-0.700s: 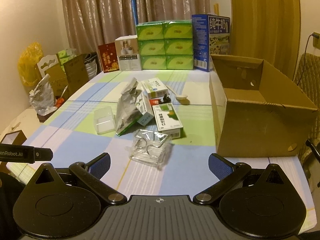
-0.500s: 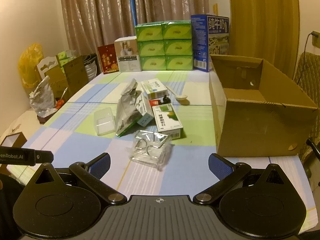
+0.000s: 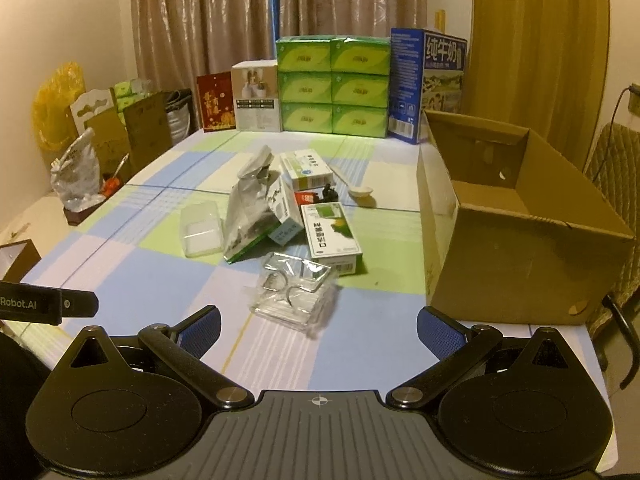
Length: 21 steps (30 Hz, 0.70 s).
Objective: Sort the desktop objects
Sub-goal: 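Move right tool to the clear hook bag while left tool approaches the clear plastic tray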
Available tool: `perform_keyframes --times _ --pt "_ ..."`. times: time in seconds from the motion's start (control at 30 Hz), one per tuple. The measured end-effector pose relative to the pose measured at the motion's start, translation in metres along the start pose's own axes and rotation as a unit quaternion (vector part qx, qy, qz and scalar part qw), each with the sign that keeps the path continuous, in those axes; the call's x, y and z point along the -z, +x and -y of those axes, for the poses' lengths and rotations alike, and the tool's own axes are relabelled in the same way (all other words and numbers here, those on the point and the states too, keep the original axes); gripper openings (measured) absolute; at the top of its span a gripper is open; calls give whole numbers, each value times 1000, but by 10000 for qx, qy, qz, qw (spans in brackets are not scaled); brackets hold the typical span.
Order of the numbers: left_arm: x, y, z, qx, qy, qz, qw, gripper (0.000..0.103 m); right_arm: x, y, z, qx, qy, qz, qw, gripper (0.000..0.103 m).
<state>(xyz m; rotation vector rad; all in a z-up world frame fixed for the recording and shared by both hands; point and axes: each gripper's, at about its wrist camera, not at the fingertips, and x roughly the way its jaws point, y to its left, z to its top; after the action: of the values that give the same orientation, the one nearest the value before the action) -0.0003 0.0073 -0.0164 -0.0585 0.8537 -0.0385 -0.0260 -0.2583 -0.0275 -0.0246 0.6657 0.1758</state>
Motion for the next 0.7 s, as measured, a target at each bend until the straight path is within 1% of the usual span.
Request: perform_keyframes --times 0.1,0.23,0.43,0.53,0.7 --pt "1 3 -1 26 -4 -22 10000 102 0 3 -1 28 7 -25 10000 101" --pt "1 9 -4 191 -58 -86 9998 102 1 10 -3 60 -18 -155 9999 101" --pt "-2 20 -13 396 -206 -85 9990 102 -1 19 -7 38 -4 -86 10000 101" --pt "-5 27 -17 406 -198 -52 9990 102 -3 29 -10 24 1 -186 9998 101" --pt "-17 40 -20 370 -29 84 9993 102 -5 49 -11 68 154 -238 9996 101"
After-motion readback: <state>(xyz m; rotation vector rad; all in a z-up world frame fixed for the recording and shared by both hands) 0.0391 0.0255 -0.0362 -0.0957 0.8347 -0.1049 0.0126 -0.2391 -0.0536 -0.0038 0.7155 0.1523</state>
